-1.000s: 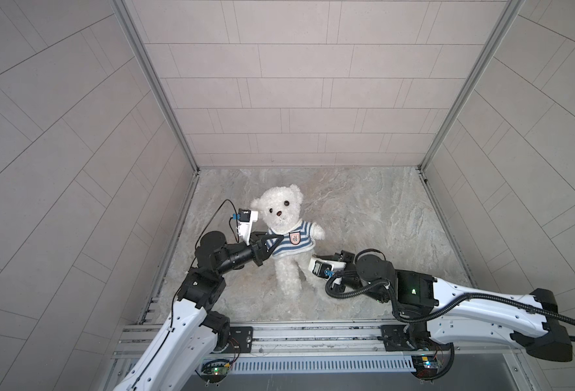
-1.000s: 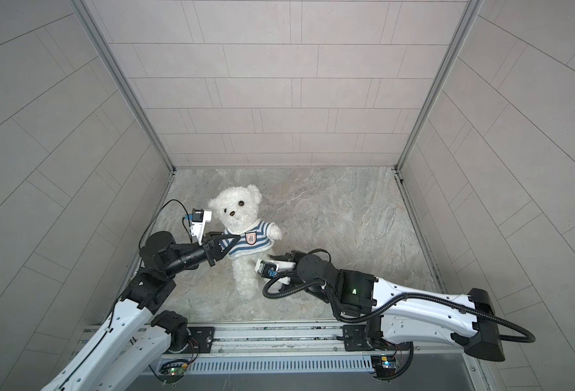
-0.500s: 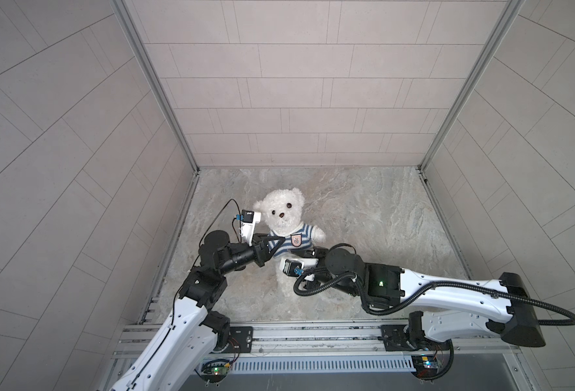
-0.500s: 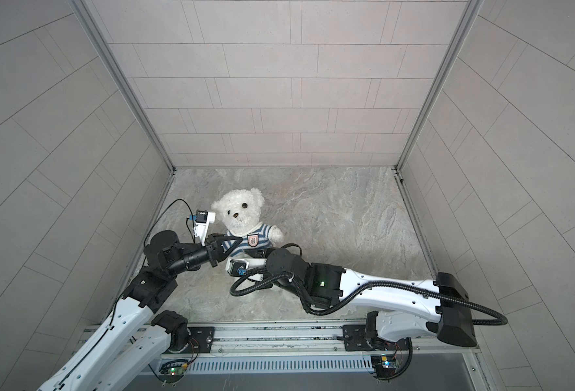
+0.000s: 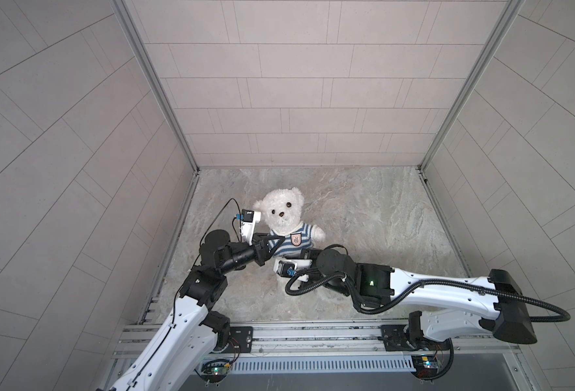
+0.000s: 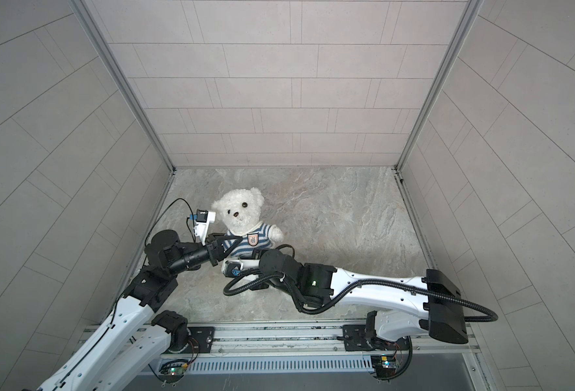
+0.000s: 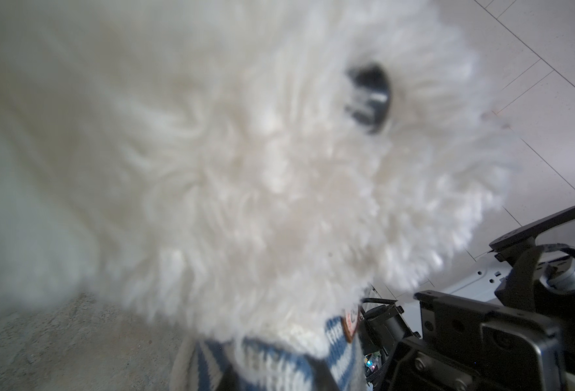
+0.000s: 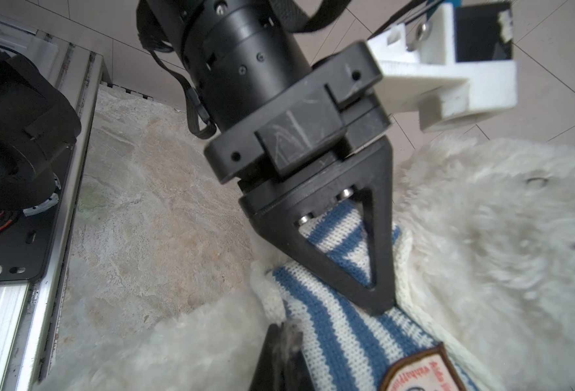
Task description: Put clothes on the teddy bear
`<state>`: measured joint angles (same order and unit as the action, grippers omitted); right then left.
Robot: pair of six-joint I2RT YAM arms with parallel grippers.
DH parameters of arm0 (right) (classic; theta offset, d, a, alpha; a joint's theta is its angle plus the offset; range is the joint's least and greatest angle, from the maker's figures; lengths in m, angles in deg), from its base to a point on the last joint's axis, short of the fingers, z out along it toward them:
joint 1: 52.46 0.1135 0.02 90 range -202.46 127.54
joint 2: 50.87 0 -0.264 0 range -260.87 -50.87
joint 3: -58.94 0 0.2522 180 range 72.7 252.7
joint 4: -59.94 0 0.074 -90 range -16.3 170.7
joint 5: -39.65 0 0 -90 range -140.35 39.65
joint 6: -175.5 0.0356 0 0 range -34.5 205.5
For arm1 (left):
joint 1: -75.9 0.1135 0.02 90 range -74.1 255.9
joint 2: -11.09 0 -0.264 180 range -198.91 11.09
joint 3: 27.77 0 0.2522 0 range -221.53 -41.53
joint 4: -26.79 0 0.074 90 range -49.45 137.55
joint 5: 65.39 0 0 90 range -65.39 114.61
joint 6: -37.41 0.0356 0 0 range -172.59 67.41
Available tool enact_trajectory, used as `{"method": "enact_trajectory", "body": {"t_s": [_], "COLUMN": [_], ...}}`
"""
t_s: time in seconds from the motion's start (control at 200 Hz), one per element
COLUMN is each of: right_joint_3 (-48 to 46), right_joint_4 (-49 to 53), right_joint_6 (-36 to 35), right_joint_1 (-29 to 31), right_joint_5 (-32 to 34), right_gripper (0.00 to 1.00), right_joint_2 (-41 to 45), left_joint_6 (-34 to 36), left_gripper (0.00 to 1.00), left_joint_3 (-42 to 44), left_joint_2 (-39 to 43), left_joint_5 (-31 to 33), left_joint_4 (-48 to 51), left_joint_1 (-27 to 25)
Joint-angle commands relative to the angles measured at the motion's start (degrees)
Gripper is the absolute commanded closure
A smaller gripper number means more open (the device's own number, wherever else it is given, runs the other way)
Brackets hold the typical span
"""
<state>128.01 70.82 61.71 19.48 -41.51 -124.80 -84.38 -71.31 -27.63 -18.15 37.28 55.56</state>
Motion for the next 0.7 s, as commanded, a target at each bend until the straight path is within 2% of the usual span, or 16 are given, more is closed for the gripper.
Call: {"method": "enact_trajectory", "body": {"t_s": [0.0,0.115,0.23,0.24,0.325,0.506,0.581,0.691], "right_joint_3": [-3.40,-9.01,-14.29,-14.82,-19.12,-24.16,-24.44,-24.50], "right_joint_4": [-0.30,-2.36,-7.33,-8.09,-13.98,-17.44,-16.90,-17.26], "right_joint_6": [2.11,5.69,10.41,10.71,13.89,16.41,16.84,18.09], "right_joint_1": [-0.37,-1.82,-4.68,-5.01,-7.17,-8.31,-8.31,-8.31], "right_joint_5": [0.70,-0.45,-3.56,-3.89,-6.10,-6.92,-6.89,-7.46], "right_gripper": [1.00,1.00,1.00,1.00,1.00,1.00,0.98,0.92], "right_joint_2": [3.29,5.63,4.90,4.80,3.95,2.65,2.91,2.21], "left_joint_6": [-1.89,-2.63,-7.45,-7.77,-8.22,-9.04,-9.55,-10.30], "left_gripper": [0.76,0.64,0.63,0.63,0.64,0.59,0.51,0.24], "left_joint_3": [-1.24,-0.27,2.95,3.21,4.66,7.72,8.41,9.29], "left_joint_2": [-1.63,-7.23,-15.25,-15.88,-21.70,-32.29,-35.27,-36.45], "left_joint_5": [2.56,8.32,10.27,10.49,12.82,14.64,14.29,14.63], "left_joint_4": [-4.89,-4.88,-13.52,-14.31,-17.28,-21.83,-22.96,-21.79], "left_joint_1": [-0.97,-4.36,-7.94,-9.45,-12.57,-13.42,-13.50,-13.46]}}
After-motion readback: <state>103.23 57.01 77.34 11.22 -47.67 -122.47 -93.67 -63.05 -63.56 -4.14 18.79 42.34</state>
